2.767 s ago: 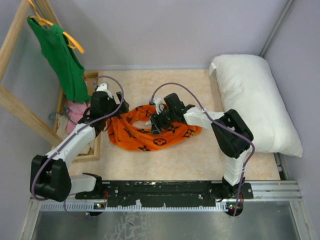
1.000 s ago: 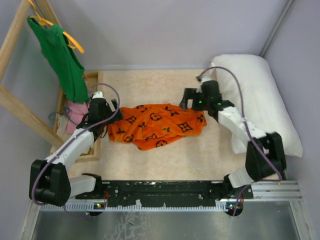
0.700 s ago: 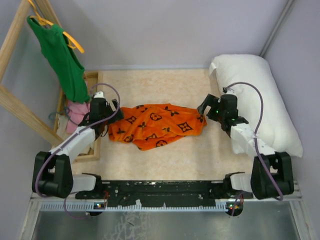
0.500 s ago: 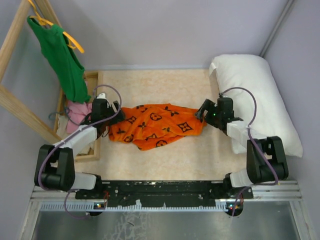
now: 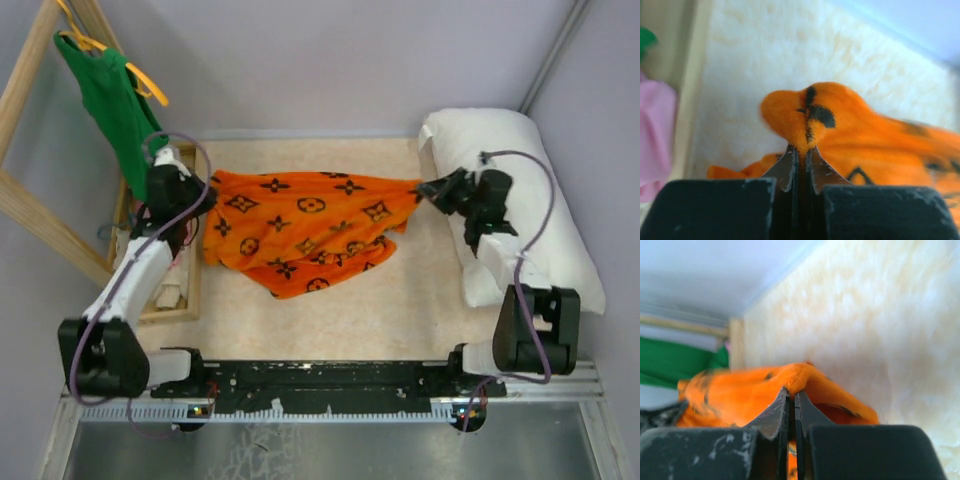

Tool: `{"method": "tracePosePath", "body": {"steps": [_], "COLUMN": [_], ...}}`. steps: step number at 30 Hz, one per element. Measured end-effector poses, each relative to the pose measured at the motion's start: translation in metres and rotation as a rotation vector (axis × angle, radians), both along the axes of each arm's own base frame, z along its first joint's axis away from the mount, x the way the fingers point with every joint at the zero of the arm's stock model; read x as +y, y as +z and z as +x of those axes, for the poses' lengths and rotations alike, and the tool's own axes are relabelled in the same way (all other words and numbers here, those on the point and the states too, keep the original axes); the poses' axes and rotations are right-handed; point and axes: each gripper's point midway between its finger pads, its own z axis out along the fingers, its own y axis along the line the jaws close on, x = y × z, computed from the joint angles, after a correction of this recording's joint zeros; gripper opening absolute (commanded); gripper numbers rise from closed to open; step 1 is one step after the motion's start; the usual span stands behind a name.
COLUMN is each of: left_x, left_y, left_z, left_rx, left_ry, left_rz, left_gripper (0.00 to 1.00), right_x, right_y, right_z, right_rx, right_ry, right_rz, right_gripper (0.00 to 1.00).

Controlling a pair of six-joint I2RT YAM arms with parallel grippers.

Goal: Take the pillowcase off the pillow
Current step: Fold the pillowcase at the center of the board.

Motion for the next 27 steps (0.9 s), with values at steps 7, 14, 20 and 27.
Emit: {"method": "tracePosePath", "body": {"steps": [7, 14, 20, 27], "left_x": [0.016, 0.026, 0.023, 0.016], "left_y": [0.116, 0.012, 0.065, 0.171], "left_z": [-0.036, -0.037, 0.019, -0.030], "left_rx": [-0.323, -0.065, -0.084, -0.375], "left_ry": [0.052, 0.093, 0.067, 0.016], "left_rz": [-0.069, -0.056, -0.062, -0.087], "left_gripper": [0.00, 0.00, 0.00, 0.41], "right_x": [-0.043, -0.024, -0.018, -0.019], "right_y": [0.071, 0.016, 0.071, 0.159], "right_z": [-0.004, 0.001, 0.075, 0.019], "right_rx": [-0.171, 0.013, -0.020, -0.288], "right_ry": [-0.064, -0.036, -0.015, -0.029], "right_rz": [0.092, 0.070, 0.056, 0.008], "right_gripper": [0.00, 0.00, 0.00, 0.18]}}
